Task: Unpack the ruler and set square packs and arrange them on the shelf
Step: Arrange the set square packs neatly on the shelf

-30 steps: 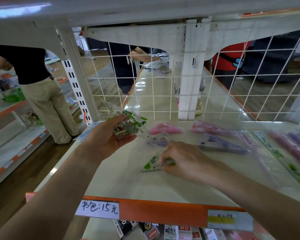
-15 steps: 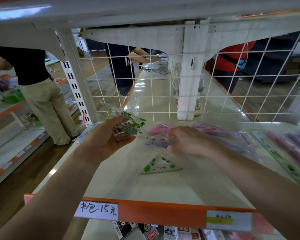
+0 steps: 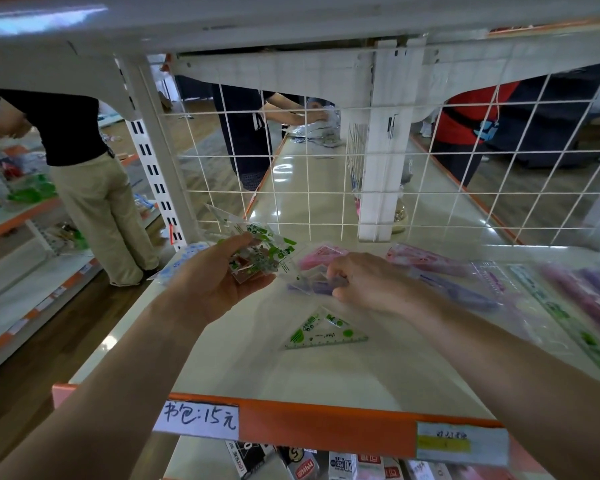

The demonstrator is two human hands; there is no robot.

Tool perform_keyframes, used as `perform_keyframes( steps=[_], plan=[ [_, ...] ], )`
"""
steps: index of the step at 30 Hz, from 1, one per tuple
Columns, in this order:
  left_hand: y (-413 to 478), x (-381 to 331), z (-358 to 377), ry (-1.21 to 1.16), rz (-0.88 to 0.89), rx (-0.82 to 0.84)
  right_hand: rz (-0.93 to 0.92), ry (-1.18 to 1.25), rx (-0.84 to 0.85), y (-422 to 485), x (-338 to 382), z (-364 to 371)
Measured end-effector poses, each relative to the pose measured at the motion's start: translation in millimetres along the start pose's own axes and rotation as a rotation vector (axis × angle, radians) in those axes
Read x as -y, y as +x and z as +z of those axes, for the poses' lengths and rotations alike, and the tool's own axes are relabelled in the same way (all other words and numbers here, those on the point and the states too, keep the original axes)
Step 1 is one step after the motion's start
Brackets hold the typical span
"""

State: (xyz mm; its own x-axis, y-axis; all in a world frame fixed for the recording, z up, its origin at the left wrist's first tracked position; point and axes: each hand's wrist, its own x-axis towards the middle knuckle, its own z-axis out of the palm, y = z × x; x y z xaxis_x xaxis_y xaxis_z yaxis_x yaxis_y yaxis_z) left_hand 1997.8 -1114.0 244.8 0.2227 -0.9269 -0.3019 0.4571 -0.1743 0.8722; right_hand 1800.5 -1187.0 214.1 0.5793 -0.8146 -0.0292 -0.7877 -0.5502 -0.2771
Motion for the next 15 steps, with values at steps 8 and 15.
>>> perform_keyframes(
  steps=[8,15],
  plan=[
    [-1,3,-1,-0.005,-0.016,0.024,-0.053,-0.054,-0.03,-8,0,3],
    [-7,12,11,-0.08,-0.049,0.111,0.008,0.569,-0.194,-14,0,-36]
  ],
)
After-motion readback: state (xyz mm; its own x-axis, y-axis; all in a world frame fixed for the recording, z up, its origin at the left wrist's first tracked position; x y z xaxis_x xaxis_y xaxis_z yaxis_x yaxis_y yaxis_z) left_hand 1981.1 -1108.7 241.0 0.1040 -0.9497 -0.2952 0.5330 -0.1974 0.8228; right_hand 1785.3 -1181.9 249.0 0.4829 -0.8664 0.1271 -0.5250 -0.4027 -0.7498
